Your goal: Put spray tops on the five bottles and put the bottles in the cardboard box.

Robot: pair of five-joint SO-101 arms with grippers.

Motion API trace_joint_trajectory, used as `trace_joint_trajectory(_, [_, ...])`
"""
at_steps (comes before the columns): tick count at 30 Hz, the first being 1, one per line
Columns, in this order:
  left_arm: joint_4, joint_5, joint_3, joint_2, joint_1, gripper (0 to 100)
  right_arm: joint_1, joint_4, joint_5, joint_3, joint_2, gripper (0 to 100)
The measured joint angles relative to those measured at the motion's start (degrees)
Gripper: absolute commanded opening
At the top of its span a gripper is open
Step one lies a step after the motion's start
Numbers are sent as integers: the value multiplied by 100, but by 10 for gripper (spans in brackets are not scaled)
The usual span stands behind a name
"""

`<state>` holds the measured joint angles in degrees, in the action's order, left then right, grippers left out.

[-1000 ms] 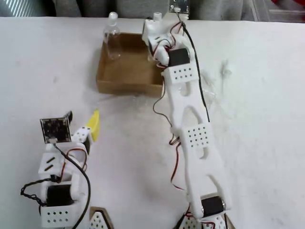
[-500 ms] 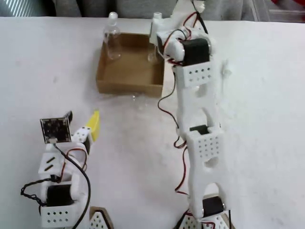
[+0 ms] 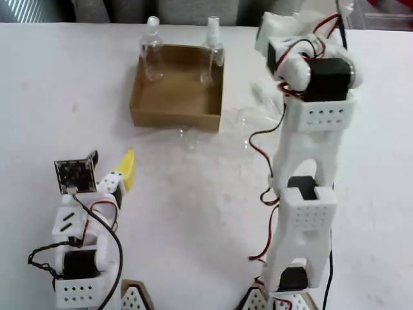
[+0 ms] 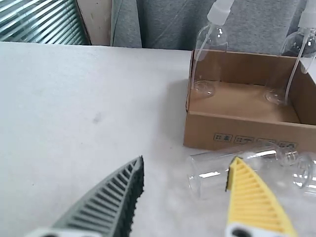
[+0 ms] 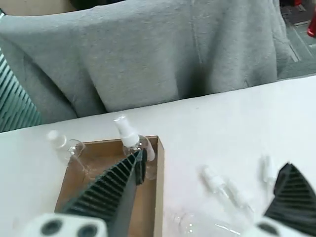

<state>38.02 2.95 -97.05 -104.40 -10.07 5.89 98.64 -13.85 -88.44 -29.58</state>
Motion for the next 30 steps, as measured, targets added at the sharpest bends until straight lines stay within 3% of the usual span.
trace_joint_trajectory(10, [0,0,0,0,-158,278,-782,0,0,4211,2541,365])
trace_joint_trajectory(14, [378,-149,202,0,-334,278,-1257,0,70,5626,3244,365])
trace_joint_trajectory(20, [949,-264,774,0,-352,278,-2057,0,1187,7200,3684,365])
trace_joint_trajectory(30, [1178,-510,1626,0,-352,278,-3516,-79,2796,9002,3719,365])
